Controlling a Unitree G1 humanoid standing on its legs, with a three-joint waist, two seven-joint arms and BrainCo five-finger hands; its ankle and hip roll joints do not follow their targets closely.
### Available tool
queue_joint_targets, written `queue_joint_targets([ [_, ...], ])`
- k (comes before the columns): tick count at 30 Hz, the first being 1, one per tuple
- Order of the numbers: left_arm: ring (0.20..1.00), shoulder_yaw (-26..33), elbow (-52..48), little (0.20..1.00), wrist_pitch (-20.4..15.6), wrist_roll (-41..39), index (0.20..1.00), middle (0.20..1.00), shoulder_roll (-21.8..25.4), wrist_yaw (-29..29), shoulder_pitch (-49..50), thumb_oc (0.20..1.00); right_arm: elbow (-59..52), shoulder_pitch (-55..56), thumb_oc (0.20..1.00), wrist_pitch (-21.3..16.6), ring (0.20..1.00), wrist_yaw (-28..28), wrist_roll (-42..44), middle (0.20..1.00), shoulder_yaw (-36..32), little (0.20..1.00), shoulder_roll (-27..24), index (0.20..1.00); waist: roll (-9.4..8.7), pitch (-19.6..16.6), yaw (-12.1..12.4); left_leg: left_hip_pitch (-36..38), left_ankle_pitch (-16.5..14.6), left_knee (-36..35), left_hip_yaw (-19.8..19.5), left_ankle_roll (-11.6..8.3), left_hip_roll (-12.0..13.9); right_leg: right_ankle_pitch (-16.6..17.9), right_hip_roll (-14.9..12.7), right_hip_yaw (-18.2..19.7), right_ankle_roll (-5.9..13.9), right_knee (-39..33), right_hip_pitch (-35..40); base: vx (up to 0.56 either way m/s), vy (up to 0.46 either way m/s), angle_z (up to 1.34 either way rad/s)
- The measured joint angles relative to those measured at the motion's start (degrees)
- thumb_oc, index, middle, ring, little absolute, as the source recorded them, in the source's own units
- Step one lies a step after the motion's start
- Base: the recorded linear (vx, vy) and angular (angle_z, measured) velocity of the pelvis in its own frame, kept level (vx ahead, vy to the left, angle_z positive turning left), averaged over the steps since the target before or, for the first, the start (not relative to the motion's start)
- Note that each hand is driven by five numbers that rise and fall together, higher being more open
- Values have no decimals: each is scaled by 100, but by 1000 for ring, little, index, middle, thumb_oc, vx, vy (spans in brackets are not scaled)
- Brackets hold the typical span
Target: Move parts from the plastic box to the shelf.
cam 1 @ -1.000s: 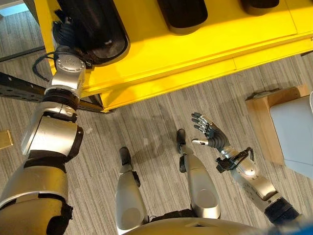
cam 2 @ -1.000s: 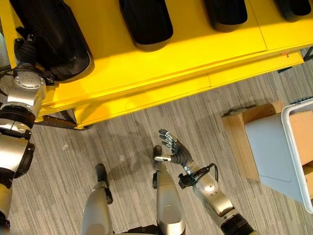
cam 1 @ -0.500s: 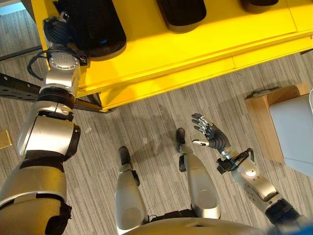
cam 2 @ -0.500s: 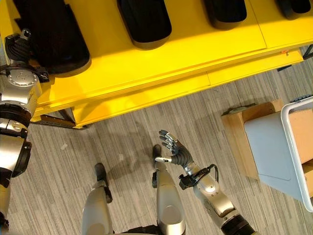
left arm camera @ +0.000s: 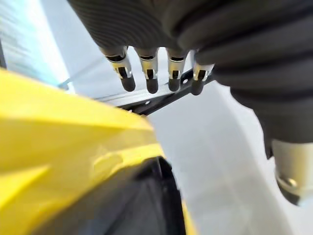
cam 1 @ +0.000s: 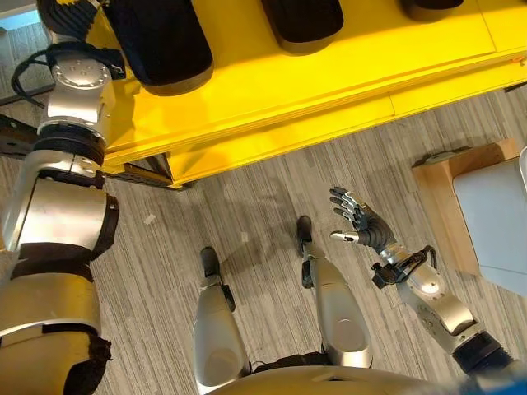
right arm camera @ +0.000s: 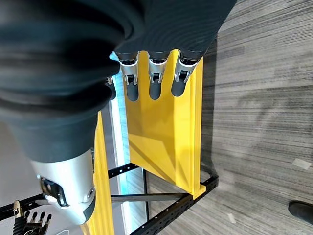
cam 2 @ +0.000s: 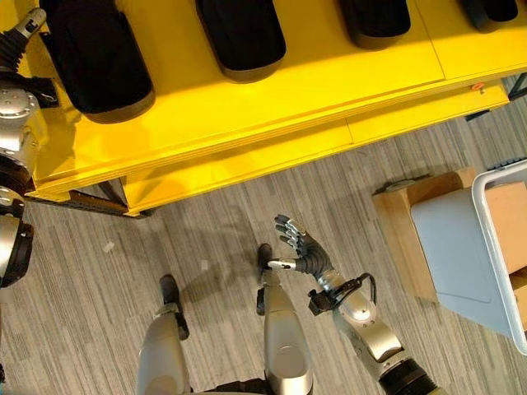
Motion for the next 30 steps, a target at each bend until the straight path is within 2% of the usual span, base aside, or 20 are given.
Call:
queue_joint_targets([
  [7,1000,-115,-233,1000,-16,11,1000,1000,99,-68,-13,1000,5,10,1000,1,1000,62,34,1000,-51,1000,-18,1000,234,-117,129,103,1,-2,-15,1,-7,-23,-21,-6,-28,55,87,0,0,0],
  [10,1000,-116,-541,1000,-133,162,1000,1000,138,-91,23,1000,5,20,1000,0,1000,72,34,1000,-82,1000,-21,1000,379,-221,148,154,-3,-5,-34,8,-16,-62,-55,-21,-29,55,168,8,-5,7],
  [13,1000,-124,-1605,1000,-324,480,1000,1000,356,-92,420,1000,20,75,1000,2,1000,85,31,1000,-235,1000,-21,1000,471,-281,257,238,-2,-13,-60,7,-18,-62,-60,-39,-28,64,275,-1,-14,5],
  [14,1000,-56,-2663,1000,-415,729,1000,1000,507,-57,1036,1000,26,149,1000,-1,1000,86,31,1000,-249,1000,-25,1000,495,-298,262,308,-4,-35,-62,9,-26,-71,-58,-44,-26,56,339,-1,4,6],
  [15,1000,425,-3712,1000,-542,876,1000,1000,471,-36,1932,1000,24,189,1000,-2,1000,88,26,1000,-279,1000,19,1000,521,-316,320,403,-6,-88,-71,13,-54,-136,-79,-52,3,75,409,4,4,11],
  [17,1000,550,-4315,1000,-678,1145,1000,1000,203,-42,2670,1000,52,268,1000,1,1000,79,24,1000,-360,1000,18,1000,554,-341,341,468,-17,-111,-119,45,-85,-195,-110,-80,9,127,487,-2,6,15],
  [19,1000,606,-4442,1000,-683,1359,1000,1000,20,-49,3059,1000,58,222,1000,-1,1000,78,22,1000,-429,1000,19,1000,517,-364,377,481,-28,-112,-139,65,-97,-220,-150,-97,-2,151,501,-6,13,8],
  [22,1000,864,-4495,1000,-674,1631,1000,1000,-583,-39,3607,1000,57,192,1000,-1,1000,32,-4,1000,-496,1000,18,1000,510,-381,407,553,-23,-137,-163,75,-130,-227,-170,-105,8,147,575,-9,10,6],
  [23,1000,893,-4728,1000,-674,1941,1000,1000,-1013,-36,3903,1000,54,185,1000,-1,1000,8,-95,1000,-489,1000,32,1000,478,-399,413,564,-16,-181,-181,83,-138,-235,-175,-129,19,147,600,-14,2,7],
  [25,1000,894,-5001,1000,-592,2433,1000,1000,-1380,-32,4207,1000,50,174,1000,-2,1000,-56,-192,1000,-491,1000,41,1000,431,-421,404,592,10,-219,-171,87,-145,-229,-173,-126,24,133,599,-7,3,0],
  [27,1000,866,-5063,1000,-554,3050,1000,1000,-1502,-47,4365,1000,44,187,1000,-2,1000,-79,-195,1000,-509,1000,42,1000,386,-423,355,648,13,-272,-131,87,-122,-234,-149,-111,22,129,604,7,2,-9],
  [30,1000,834,-5065,1000,-453,3438,1000,1000,-1674,-45,4462,1000,36,242,1000,-2,1000,-106,-197,1000,-513,1000,42,1000,323,-418,288,718,13,-318,-38,88,-110,-239,-139,-62,28,114,600,17,-2,-13],
])
